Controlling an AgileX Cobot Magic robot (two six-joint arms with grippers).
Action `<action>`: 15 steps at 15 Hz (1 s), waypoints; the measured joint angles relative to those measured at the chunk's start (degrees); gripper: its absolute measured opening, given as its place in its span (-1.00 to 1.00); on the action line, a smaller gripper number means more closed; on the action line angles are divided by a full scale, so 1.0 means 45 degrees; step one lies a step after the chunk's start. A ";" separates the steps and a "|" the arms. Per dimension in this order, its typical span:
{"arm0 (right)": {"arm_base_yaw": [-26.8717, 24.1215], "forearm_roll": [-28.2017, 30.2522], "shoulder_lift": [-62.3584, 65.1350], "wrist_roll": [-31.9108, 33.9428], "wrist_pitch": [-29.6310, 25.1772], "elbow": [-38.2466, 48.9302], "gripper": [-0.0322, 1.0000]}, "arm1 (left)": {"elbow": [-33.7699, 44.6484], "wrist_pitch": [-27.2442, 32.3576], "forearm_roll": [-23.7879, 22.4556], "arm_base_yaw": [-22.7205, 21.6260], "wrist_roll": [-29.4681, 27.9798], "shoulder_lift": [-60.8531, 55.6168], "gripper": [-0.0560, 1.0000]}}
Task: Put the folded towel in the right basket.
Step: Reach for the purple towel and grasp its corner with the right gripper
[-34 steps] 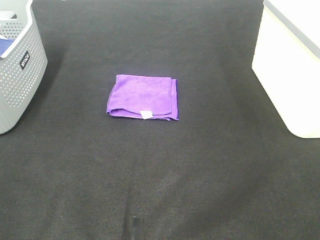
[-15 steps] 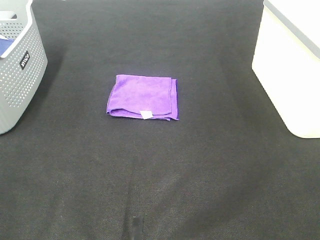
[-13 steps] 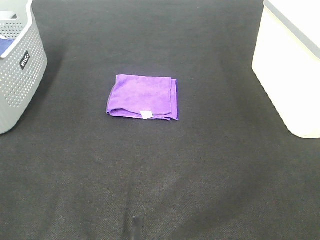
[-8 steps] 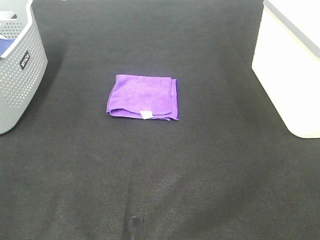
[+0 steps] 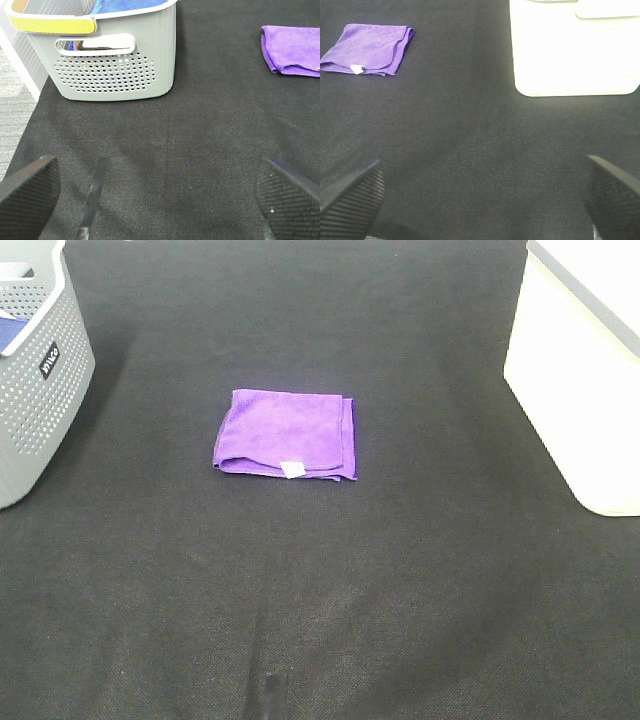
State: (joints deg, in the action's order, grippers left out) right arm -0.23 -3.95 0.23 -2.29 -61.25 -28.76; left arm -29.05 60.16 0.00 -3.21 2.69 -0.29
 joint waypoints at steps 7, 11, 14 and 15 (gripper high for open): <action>0.0000 0.0000 0.0000 0.0000 0.0000 0.0000 0.95 | 0.0000 0.0000 0.0000 0.0000 0.0000 0.0000 0.99; 0.0000 0.0000 0.0000 0.0000 0.0000 0.0000 0.95 | 0.0000 0.0000 0.0000 0.0000 0.0000 0.0000 0.99; 0.0000 0.0000 0.0000 0.0000 0.0000 0.0000 0.95 | 0.0000 0.0000 0.0000 0.0000 0.0000 0.0000 0.99; 0.0000 0.0000 -0.0089 0.0000 0.0000 0.0000 0.95 | 0.0000 0.0000 0.0000 0.0000 0.0000 0.0000 0.99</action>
State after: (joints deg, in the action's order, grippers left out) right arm -0.23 -3.95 -0.17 -2.29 -61.25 -28.76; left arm -29.05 60.16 0.00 -3.21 2.69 -0.29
